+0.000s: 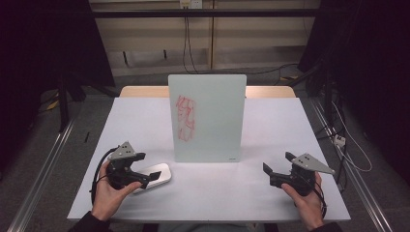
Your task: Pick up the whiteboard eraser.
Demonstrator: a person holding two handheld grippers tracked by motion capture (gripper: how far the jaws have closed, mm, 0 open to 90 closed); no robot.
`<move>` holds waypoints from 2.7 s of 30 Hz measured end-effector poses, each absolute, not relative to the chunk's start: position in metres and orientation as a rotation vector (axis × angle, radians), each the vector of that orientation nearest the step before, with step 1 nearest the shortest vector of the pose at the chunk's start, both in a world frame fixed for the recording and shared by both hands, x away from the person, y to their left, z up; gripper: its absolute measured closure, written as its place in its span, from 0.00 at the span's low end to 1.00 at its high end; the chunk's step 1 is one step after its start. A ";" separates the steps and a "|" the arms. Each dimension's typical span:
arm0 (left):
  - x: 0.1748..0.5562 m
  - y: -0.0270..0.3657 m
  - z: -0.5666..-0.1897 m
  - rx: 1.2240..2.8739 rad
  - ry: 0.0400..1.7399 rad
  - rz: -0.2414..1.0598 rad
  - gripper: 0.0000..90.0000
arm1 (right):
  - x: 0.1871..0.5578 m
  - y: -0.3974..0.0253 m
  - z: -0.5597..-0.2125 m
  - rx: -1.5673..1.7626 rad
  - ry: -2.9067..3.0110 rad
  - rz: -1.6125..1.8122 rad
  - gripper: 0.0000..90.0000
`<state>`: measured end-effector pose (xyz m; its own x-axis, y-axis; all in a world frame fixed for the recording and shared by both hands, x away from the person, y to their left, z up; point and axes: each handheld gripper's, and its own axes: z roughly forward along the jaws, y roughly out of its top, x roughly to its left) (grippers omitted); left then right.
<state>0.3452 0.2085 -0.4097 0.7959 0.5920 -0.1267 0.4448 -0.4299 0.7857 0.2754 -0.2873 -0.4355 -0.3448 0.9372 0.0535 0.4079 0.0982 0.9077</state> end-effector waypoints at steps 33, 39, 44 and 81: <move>0.362 0.195 -0.424 2.463 0.612 0.114 0.16 | 0.276 -0.284 -0.436 1.302 1.842 1.223 0.09; 0.364 0.195 -0.431 2.485 0.607 0.085 0.20 | 0.276 -0.285 -0.436 1.308 1.845 1.225 0.09; 0.363 0.192 -0.433 2.511 0.582 0.077 0.27 | 0.277 -0.284 -0.436 1.303 1.849 1.218 0.09; 0.361 0.195 -0.429 2.453 0.640 0.122 0.34 | 0.277 -0.285 -0.436 1.318 1.846 1.221 0.09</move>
